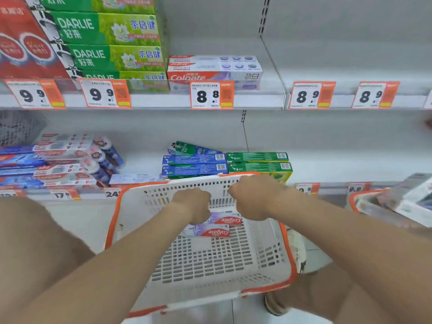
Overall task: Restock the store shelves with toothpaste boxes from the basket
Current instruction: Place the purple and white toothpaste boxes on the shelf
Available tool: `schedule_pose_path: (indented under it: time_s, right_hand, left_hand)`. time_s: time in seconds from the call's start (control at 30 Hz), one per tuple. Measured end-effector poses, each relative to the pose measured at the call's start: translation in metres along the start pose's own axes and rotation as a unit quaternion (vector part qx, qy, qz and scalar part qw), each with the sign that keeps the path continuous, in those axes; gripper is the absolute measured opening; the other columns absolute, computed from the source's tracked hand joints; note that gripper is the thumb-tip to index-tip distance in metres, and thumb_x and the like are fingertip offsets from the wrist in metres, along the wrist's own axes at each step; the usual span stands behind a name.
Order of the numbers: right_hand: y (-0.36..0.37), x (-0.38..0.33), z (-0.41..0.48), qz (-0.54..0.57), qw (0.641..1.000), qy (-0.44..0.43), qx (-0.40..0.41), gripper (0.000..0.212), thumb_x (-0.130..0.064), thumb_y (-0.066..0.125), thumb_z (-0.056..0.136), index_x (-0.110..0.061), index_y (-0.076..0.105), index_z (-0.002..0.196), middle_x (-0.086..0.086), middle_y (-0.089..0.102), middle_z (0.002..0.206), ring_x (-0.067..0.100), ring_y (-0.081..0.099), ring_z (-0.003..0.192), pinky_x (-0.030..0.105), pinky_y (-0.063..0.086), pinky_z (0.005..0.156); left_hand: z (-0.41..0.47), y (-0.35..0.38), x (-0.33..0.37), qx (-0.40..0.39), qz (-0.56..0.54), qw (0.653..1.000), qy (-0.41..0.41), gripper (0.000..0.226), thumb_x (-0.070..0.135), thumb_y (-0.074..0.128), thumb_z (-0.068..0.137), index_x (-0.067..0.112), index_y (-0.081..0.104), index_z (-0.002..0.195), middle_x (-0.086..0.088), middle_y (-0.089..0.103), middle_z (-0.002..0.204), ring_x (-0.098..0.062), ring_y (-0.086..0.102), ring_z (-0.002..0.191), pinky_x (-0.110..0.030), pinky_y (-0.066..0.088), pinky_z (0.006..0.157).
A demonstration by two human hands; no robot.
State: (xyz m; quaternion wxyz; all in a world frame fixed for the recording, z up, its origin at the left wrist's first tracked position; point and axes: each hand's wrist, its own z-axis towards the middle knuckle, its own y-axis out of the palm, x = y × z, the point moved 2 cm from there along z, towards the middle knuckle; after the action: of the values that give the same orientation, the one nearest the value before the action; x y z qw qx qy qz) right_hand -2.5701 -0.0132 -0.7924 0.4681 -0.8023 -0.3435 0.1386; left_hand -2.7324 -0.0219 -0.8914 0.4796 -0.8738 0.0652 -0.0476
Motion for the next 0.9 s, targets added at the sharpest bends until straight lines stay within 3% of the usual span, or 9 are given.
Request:
schedule_pose_path:
  time_s: [0.1, 0.23, 0.37, 0.5, 0.57, 0.63, 0.7, 0.8, 0.9]
  right_hand:
    - [0.022, 0.004, 0.0, -0.015, 0.999, -0.001, -0.035, 0.008, -0.014, 0.048, 0.099, -0.019, 0.052, 0.104, 0.003, 0.055, 0.097, 0.02, 0.05, 0.072, 0.032, 0.035, 0.054]
    - [0.035, 0.013, 0.009, -0.007, 0.998, -0.008, -0.054, 0.012, -0.016, 0.048, 0.1, -0.018, 0.053, 0.111, -0.001, 0.038, 0.083, 0.017, 0.044, 0.066, 0.032, 0.032, 0.052]
    - [0.037, 0.022, 0.028, 0.014, 0.996, -0.026, -0.08, 0.016, -0.021, 0.047, 0.103, -0.02, 0.054, 0.117, -0.003, 0.041, 0.085, 0.019, 0.051, 0.075, 0.033, 0.039, 0.057]
    - [0.034, 0.031, 0.048, 0.019, 0.995, -0.038, -0.087, 0.022, -0.021, 0.045, 0.105, -0.021, 0.053, 0.125, -0.003, 0.041, 0.088, 0.021, 0.051, 0.081, 0.031, 0.033, 0.054]
    - [0.031, 0.036, 0.057, 0.02, 0.995, -0.041, -0.09, 0.025, -0.021, 0.044, 0.105, -0.02, 0.052, 0.129, -0.001, 0.044, 0.093, 0.024, 0.055, 0.089, 0.031, 0.038, 0.058]
    - [0.031, 0.04, 0.064, 0.017, 0.995, -0.04, -0.092, 0.025, -0.021, 0.044, 0.104, -0.019, 0.055, 0.127, -0.001, 0.047, 0.094, 0.025, 0.06, 0.092, 0.033, 0.044, 0.062]
    - [0.031, 0.042, 0.069, 0.013, 0.994, -0.036, -0.099, 0.024, -0.019, 0.044, 0.103, -0.019, 0.056, 0.124, 0.0, 0.051, 0.097, 0.023, 0.06, 0.088, 0.032, 0.041, 0.058]
    - [0.027, 0.042, 0.072, -0.001, 0.993, -0.037, -0.108, 0.024, -0.017, 0.045, 0.103, -0.017, 0.056, 0.125, 0.002, 0.054, 0.099, 0.018, 0.054, 0.077, 0.031, 0.037, 0.054]
    - [0.019, 0.037, 0.079, -0.003, 0.994, -0.048, -0.096, 0.029, -0.018, 0.046, 0.102, -0.02, 0.058, 0.129, 0.002, 0.061, 0.108, 0.016, 0.055, 0.076, 0.03, 0.037, 0.053]
  left_hand:
    - [0.024, 0.048, 0.001, -0.006, 0.015, 1.0, -0.005, 0.034, 0.036, 0.053, 0.101, 0.019, 0.056, 0.131, -0.007, 0.063, 0.126, -0.03, 0.064, 0.113, -0.037, 0.048, 0.08]
    - [0.057, 0.103, 0.006, -0.033, 0.02, 0.999, 0.007, 0.052, 0.043, 0.061, 0.098, 0.016, 0.049, 0.141, -0.008, 0.058, 0.136, -0.031, 0.056, 0.127, -0.045, 0.048, 0.1]
    - [0.09, 0.15, 0.017, -0.09, 0.0, 0.996, 0.016, 0.091, 0.041, 0.072, 0.094, 0.011, 0.02, 0.162, -0.012, 0.017, 0.17, -0.034, 0.023, 0.155, -0.057, 0.033, 0.119]
    - [0.112, 0.168, 0.022, -0.104, -0.029, 0.994, 0.03, 0.115, 0.043, 0.078, 0.089, 0.017, -0.002, 0.166, -0.007, -0.016, 0.174, -0.034, -0.002, 0.161, -0.061, 0.022, 0.124]
    - [0.117, 0.175, 0.023, -0.089, -0.009, 0.996, 0.019, 0.119, 0.04, 0.081, 0.086, 0.018, -0.005, 0.166, -0.011, -0.009, 0.173, -0.037, 0.005, 0.158, -0.059, 0.026, 0.121]
    - [0.118, 0.182, 0.026, -0.043, 0.046, 0.998, 0.013, 0.114, 0.035, 0.083, 0.082, 0.011, 0.006, 0.163, -0.017, 0.023, 0.163, -0.038, 0.027, 0.146, -0.053, 0.033, 0.116]
    - [0.114, 0.19, 0.029, -0.023, 0.083, 0.996, 0.017, 0.108, 0.036, 0.084, 0.078, 0.007, 0.017, 0.158, -0.016, 0.039, 0.151, -0.037, 0.039, 0.137, -0.052, 0.033, 0.115]
    - [0.105, 0.204, 0.029, -0.033, 0.068, 0.997, 0.003, 0.11, 0.05, 0.082, 0.075, 0.006, 0.021, 0.155, -0.015, 0.041, 0.147, -0.037, 0.048, 0.132, -0.057, 0.036, 0.112]
    - [0.093, 0.208, 0.025, -0.033, 0.046, 0.998, -0.016, 0.107, 0.057, 0.08, 0.074, 0.005, 0.026, 0.151, -0.013, 0.046, 0.139, -0.033, 0.056, 0.121, -0.049, 0.049, 0.099]
